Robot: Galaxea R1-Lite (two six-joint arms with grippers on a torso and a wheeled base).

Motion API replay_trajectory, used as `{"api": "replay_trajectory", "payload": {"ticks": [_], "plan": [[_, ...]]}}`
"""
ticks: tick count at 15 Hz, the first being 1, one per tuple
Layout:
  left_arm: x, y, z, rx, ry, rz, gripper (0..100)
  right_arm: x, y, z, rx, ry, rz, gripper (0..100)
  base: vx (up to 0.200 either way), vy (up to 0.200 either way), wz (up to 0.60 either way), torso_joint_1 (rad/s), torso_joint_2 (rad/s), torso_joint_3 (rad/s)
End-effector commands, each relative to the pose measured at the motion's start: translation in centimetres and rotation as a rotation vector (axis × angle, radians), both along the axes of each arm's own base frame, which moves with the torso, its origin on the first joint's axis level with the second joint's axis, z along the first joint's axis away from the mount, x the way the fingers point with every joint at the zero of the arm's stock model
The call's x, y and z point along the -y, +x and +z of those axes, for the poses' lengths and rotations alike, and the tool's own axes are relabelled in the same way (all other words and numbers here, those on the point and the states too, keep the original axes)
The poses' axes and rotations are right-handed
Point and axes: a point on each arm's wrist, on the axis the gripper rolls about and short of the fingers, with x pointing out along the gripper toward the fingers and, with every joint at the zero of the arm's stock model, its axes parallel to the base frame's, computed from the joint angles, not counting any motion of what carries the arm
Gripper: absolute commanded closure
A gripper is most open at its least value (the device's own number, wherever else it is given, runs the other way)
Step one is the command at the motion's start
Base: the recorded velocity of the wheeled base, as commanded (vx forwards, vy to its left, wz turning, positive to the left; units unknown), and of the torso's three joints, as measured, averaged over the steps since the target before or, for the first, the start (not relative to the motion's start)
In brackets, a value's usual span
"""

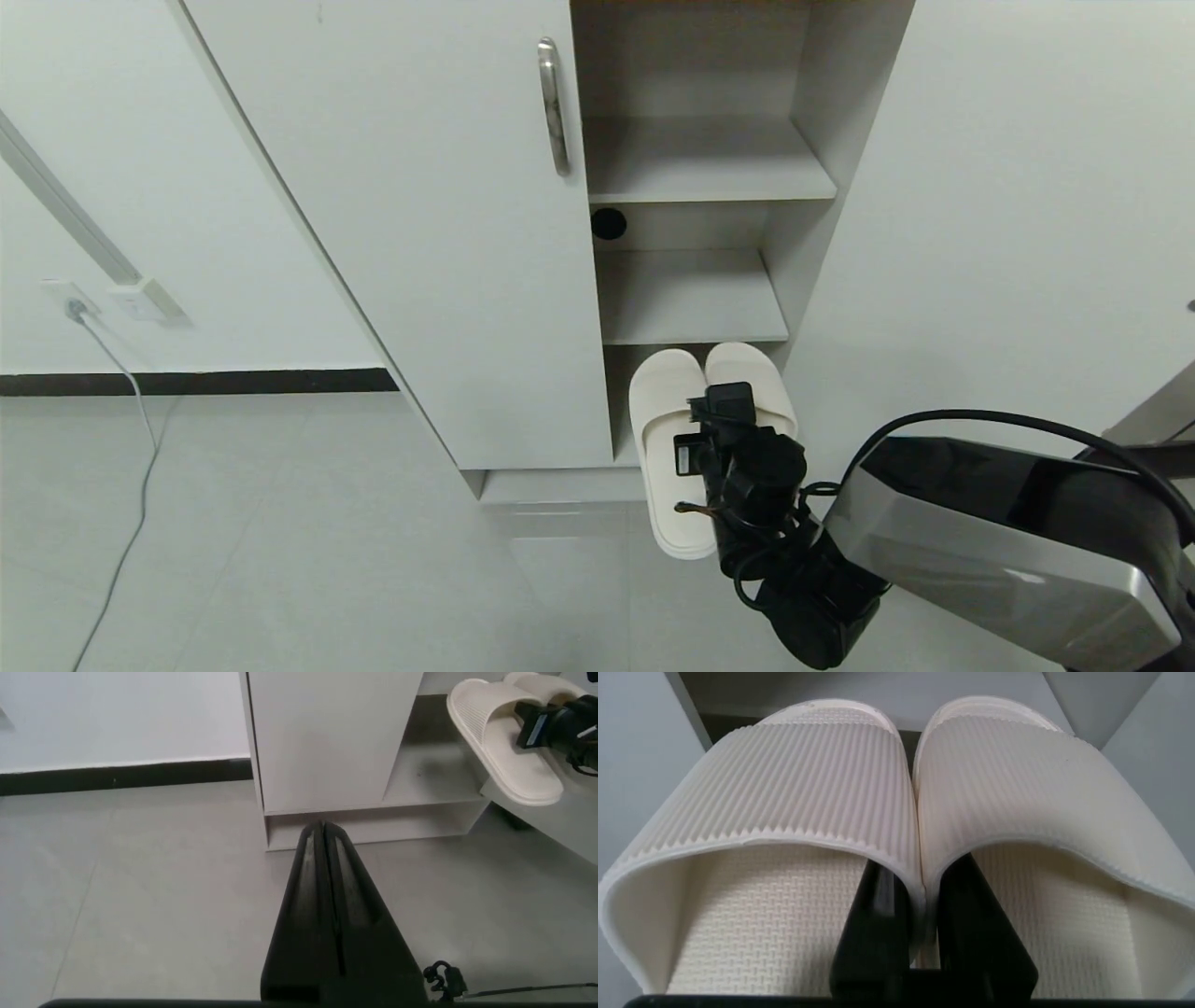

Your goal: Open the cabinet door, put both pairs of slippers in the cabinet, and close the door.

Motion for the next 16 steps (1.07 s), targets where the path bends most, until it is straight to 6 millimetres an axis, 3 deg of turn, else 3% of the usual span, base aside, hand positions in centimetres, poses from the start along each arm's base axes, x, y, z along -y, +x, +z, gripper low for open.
{"api": "replay_trajectory", "payload": {"ticks": [1,9,12,16], "plan": [[0.0,0.0,0.0,-0.002,0.000,0.000,100,0.0,0.0,0.3,0.006,0.006,0.001,100,0.200,0.000,0.00,-0.002,0.00,-0.002],[0.0,0.0,0.0,-0.001,0.000,0.000,100,0.0,0.0,0.5,0.007,0.005,0.003,100,0.200,0.000,0.00,0.001,0.00,0.002],[0.0,0.0,0.0,-0.001,0.000,-0.001,100,-0.4,0.6,0.8,-0.019,-0.010,0.006,100,0.000,0.000,0.00,0.000,0.00,0.000],[0.0,0.0,0.0,-0.001,0.000,0.000,100,-1.7,3.2,3.0,-0.067,0.057,0.005,100,0.000,0.000,0.00,0.000,0.00,0.000]]}}
